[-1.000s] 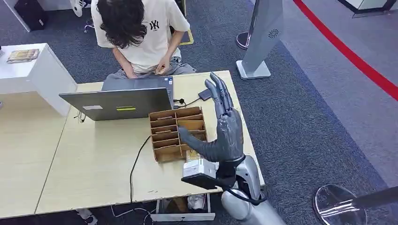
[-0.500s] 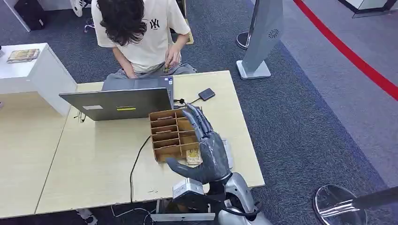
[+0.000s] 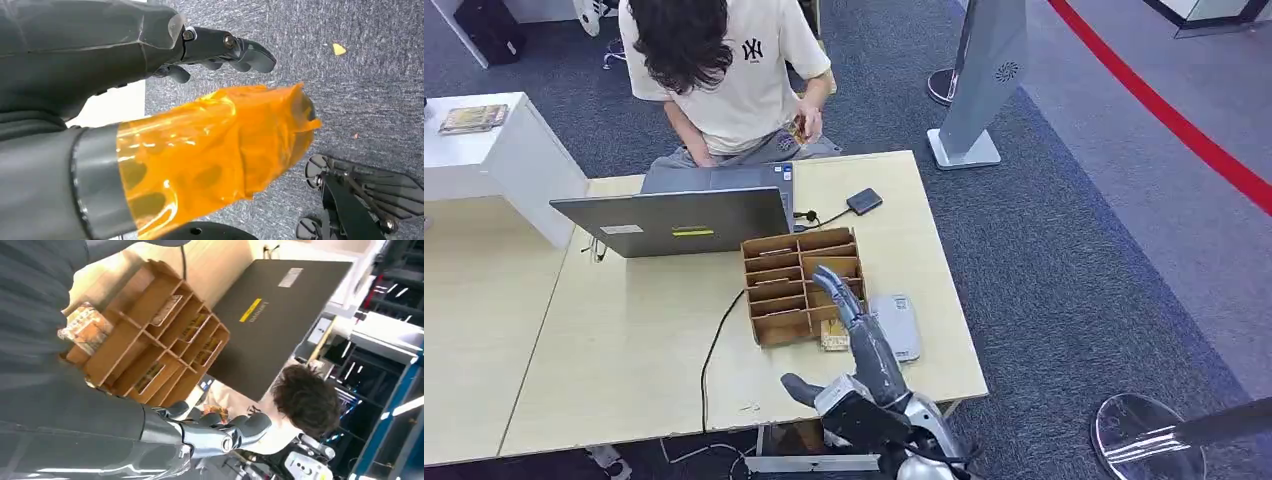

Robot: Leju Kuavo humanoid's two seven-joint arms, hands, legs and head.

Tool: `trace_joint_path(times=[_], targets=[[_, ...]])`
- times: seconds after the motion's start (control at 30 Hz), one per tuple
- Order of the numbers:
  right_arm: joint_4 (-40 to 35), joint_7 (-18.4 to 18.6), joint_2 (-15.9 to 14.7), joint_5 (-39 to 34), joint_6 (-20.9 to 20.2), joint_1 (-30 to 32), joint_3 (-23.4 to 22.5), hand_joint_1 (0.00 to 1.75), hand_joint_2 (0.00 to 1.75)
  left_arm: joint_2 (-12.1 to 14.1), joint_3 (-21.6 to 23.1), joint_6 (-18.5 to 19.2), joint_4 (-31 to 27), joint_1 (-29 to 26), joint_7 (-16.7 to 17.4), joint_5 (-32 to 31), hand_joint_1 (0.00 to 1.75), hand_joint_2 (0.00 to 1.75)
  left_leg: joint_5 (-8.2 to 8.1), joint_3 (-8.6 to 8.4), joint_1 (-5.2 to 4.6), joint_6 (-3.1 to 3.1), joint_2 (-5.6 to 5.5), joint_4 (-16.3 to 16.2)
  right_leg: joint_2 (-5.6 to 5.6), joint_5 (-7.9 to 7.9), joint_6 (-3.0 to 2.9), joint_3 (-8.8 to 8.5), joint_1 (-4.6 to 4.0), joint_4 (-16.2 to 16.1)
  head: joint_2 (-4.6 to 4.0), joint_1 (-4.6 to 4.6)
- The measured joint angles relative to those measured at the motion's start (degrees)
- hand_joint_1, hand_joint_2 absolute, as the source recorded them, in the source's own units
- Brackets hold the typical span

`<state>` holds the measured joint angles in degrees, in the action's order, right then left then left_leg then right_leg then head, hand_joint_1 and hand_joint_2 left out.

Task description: Pass the card to the sensor for recognition and then transmit it.

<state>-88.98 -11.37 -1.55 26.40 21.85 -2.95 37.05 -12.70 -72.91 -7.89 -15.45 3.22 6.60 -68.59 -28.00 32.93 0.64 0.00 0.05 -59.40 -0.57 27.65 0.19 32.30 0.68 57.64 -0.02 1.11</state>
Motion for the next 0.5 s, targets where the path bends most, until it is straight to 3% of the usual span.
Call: trace_joint_path(times=[0.37,0.5], targets=[[3.50,2.80,-0.55,6.34,3.85,-1.22,1.07,0.00,1.75,0.44,-0.15,-0.02,0.55,0.01,0.00,-0.20,0.00,0.00,0.00,0.00,0.00,0.00,0.00,0.00,0.00,0.00,0.00,0.00,0.00,0.00,0.00,0.00],[4.75,4.94,-0.55,13.51,6.63,-2.16,1.16,0.00,1.75,0.50,-0.15,-0.02,0.55,0.01,0.00,-0.37,0.00,0.00,0.00,0.00,0.00,0.00,0.00,0.00,0.00,0.00,0.00,0.00,0.00,0.00,0.00,0.00]])
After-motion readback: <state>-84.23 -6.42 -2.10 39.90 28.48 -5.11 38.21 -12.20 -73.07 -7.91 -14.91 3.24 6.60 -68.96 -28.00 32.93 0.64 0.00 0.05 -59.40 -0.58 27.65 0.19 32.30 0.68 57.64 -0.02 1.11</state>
